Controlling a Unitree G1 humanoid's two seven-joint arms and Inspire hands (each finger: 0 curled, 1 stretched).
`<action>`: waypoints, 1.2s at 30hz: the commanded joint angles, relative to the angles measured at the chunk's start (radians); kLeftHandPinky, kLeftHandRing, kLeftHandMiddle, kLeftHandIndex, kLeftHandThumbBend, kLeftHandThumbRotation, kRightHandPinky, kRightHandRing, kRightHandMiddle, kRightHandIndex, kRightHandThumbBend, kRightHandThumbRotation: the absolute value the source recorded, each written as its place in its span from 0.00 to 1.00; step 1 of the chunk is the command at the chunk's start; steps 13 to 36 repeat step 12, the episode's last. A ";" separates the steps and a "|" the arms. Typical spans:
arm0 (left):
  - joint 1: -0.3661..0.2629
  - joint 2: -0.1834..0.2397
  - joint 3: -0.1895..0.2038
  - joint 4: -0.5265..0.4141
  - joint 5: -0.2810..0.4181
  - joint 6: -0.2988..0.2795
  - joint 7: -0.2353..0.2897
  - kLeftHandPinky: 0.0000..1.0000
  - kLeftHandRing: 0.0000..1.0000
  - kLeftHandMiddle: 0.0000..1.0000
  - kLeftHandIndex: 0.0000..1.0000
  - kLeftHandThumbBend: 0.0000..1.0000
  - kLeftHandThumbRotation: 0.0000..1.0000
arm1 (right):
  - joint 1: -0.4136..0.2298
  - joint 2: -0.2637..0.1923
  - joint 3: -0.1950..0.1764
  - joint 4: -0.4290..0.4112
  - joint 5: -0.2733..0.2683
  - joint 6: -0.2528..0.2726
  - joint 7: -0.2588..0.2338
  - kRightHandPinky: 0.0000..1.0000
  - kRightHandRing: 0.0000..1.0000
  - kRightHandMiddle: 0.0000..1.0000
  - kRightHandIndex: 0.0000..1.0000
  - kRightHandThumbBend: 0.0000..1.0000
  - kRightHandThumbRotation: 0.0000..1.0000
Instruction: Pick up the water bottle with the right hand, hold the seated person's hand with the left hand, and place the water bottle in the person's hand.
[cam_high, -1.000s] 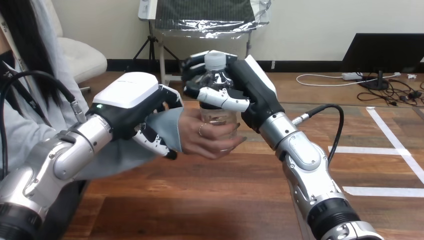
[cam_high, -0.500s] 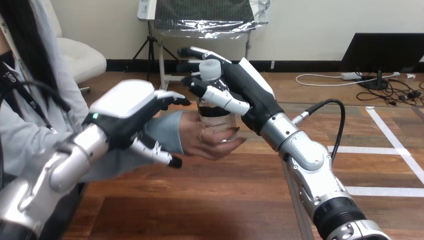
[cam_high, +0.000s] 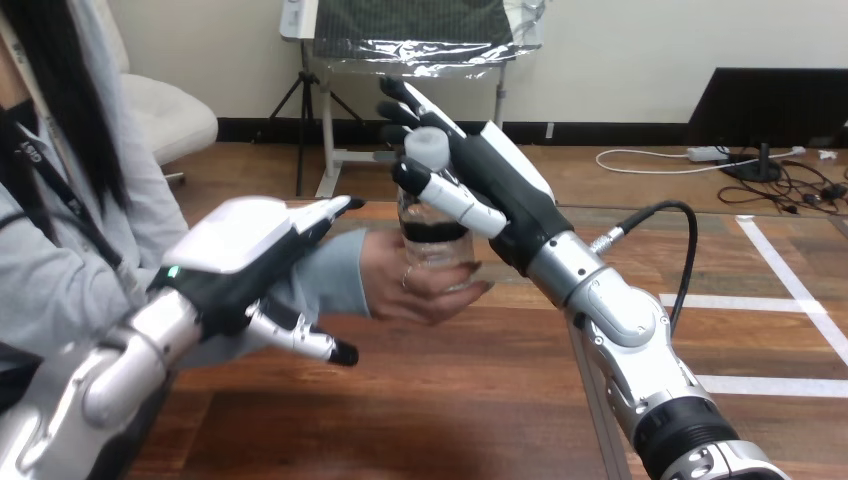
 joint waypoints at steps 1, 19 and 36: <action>0.015 0.010 0.043 -0.086 -0.019 0.017 0.022 0.88 0.95 0.99 1.00 1.00 0.45 | -0.040 -0.023 -0.006 0.019 0.011 -0.020 0.008 0.98 1.00 0.99 1.00 1.00 0.85; 0.100 -0.006 0.074 -0.156 -0.040 0.042 0.028 0.89 0.96 1.00 1.00 1.00 0.45 | -0.040 -0.050 -0.021 0.061 0.016 -0.036 0.015 0.97 1.00 0.99 1.00 1.00 0.86; 0.100 -0.006 0.074 -0.156 -0.040 0.042 0.028 0.89 0.96 1.00 1.00 1.00 0.45 | -0.040 -0.050 -0.021 0.061 0.016 -0.036 0.015 0.97 1.00 0.99 1.00 1.00 0.86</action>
